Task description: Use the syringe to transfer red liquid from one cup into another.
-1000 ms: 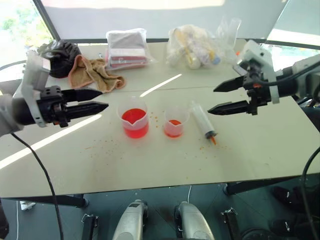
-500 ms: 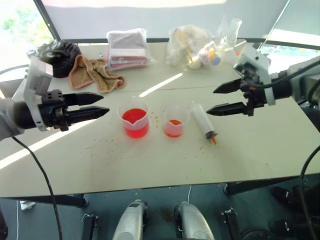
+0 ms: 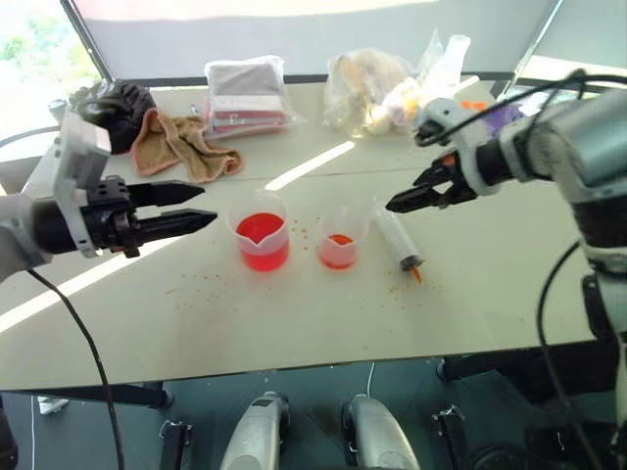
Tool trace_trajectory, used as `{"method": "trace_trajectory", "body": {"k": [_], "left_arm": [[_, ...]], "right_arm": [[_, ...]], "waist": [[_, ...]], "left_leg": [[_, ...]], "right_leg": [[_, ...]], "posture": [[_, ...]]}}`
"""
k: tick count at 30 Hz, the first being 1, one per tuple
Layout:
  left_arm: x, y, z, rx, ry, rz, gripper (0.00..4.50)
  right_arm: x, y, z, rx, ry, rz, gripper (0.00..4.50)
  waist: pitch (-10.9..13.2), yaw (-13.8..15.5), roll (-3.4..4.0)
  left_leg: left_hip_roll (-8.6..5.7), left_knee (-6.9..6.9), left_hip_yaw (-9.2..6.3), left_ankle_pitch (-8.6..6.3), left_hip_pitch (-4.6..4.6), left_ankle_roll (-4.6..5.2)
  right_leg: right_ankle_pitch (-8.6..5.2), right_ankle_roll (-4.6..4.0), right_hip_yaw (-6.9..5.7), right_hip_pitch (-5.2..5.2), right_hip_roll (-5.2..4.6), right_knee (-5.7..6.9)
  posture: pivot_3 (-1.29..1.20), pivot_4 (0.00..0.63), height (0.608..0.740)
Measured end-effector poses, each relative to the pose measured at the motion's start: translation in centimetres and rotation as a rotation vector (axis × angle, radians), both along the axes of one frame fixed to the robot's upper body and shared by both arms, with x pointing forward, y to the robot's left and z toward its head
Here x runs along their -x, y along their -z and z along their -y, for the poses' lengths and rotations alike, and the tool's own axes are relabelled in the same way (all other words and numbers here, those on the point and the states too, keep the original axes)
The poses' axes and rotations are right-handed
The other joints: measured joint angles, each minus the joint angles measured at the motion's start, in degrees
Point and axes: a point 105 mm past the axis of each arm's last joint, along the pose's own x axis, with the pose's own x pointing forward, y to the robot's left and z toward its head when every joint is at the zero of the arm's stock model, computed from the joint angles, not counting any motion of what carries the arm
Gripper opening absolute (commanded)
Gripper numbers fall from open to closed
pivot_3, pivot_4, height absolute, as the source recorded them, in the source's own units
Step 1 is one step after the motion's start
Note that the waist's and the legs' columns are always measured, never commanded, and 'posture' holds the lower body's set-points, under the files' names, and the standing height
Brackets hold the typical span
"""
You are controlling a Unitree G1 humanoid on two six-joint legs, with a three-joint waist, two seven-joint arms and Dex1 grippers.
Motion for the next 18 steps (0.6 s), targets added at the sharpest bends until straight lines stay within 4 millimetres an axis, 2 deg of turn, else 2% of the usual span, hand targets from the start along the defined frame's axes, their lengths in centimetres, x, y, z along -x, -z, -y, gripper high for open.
{"method": "trace_trajectory", "body": {"k": [4, 11, 17, 18], "left_arm": [[0.1, 0.5, -0.1, -0.004, -0.023, -0.010, 2.69], [1.0, 0.5, -0.1, 0.007, -0.052, 0.007, 2.69], [1.5, 0.6, -0.5, 0.007, -0.086, 0.012, 2.69], [1.6, 0.7, -0.6, 0.005, -0.089, 0.008, 2.69]], "right_arm": [[-1.7, 2.5, 0.9, 0.059, 0.108, -0.069, 4.38], [-3.5, 6.4, 1.5, 0.138, 0.151, -0.131, 4.38], [-4.1, 8.0, 1.2, 0.165, 0.141, -0.149, 4.38], [-4.2, 8.3, 1.2, 0.177, 0.137, -0.147, 4.16]], "waist": [[0.00, 0.32, 0.00], [0.00, -0.07, 0.00], [0.00, -0.14, 0.00], [0.00, -0.14, 0.00]], "left_leg": [[-0.08, 0.00, -0.01, 0.00, -0.07, 0.00], [-0.08, -0.02, 0.01, 0.00, -0.04, 0.00], [-0.08, -0.01, 0.01, 0.00, -0.03, -0.01], [-0.08, -0.02, 0.01, 0.00, -0.03, -0.01]], "right_leg": [[0.01, 0.01, -0.01, -0.03, -0.05, 0.00], [0.02, 0.04, -0.01, -0.07, -0.02, 0.08], [0.02, 0.04, -0.01, -0.09, 0.02, 0.13], [0.02, 0.04, -0.01, -0.09, 0.03, 0.13]], "posture": [[0.00, 0.150, 0.736], [0.00, 0.150, 0.736], [0.00, 0.150, 0.736], [0.00, 0.150, 0.736]]}}
